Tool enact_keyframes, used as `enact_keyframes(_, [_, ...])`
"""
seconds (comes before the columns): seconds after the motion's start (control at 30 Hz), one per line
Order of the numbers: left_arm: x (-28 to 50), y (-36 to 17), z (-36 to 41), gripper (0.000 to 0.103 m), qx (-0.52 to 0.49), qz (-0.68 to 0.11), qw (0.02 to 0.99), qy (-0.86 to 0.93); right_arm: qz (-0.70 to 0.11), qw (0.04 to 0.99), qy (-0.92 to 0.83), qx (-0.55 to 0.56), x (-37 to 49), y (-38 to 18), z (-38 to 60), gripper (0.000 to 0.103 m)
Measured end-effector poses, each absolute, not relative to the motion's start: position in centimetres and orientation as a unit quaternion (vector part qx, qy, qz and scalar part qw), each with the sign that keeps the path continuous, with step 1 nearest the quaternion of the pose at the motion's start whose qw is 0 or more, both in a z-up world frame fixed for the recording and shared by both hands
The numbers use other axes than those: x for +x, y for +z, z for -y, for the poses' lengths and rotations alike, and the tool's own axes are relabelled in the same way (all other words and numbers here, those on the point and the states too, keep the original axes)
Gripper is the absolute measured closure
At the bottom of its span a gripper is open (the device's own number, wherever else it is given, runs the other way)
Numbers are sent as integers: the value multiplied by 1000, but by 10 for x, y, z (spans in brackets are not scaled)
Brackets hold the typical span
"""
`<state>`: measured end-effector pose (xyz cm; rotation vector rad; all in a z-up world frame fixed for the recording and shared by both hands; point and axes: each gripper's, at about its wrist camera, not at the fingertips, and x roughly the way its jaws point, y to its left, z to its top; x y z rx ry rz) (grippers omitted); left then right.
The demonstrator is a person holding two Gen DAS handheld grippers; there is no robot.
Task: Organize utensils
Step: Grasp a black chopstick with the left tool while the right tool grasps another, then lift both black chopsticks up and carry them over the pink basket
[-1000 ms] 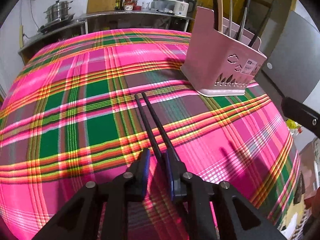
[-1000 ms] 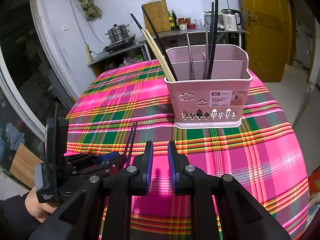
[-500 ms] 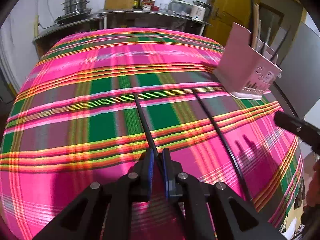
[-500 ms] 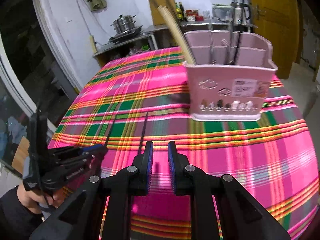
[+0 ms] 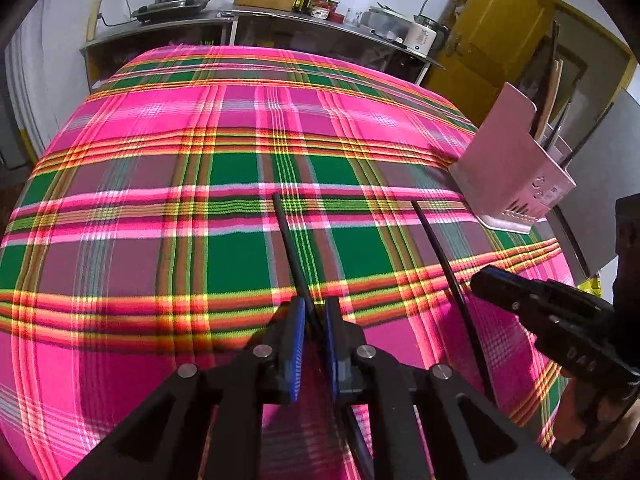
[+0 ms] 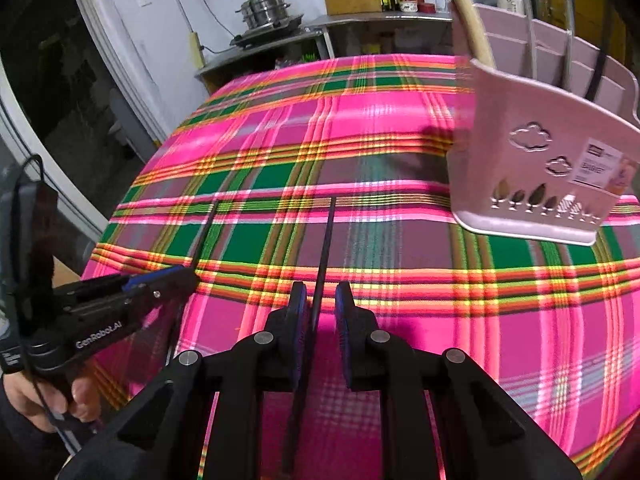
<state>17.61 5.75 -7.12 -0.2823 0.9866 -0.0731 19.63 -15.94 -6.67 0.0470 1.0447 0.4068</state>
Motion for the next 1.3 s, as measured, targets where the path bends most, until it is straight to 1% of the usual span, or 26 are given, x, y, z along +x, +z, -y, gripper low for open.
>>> enact_keyframes(0.23, [187, -72, -51, 93, -114, -466, 877, -22, -510, 839, 187, 13, 210, -82, 152, 88])
enact_keyframes(0.57, [195, -72, -43, 95, -85, -467, 880, -9, -508, 843, 177, -14, 220, -82, 137, 88])
enact_keyframes(0.63, [197, -72, -43, 95, -87, -469, 879, -12, -509, 842, 177, -22, 222, -82, 134, 95])
enact_keyframes(0.8, [201, -71, -43, 98, -98, -472, 876, -25, -513, 839, 182, -10, 225, -80, 134, 96])
enact_keyframes(1.03, [194, -52, -41, 98, -105, -455, 883, -43, -491, 850, 191, 8, 214, -55, 146, 97])
enact_keyframes(1.3, [181, -5, -39, 98, -109, -414, 902, -63, -447, 873, 195, 27, 199, -8, 163, 97])
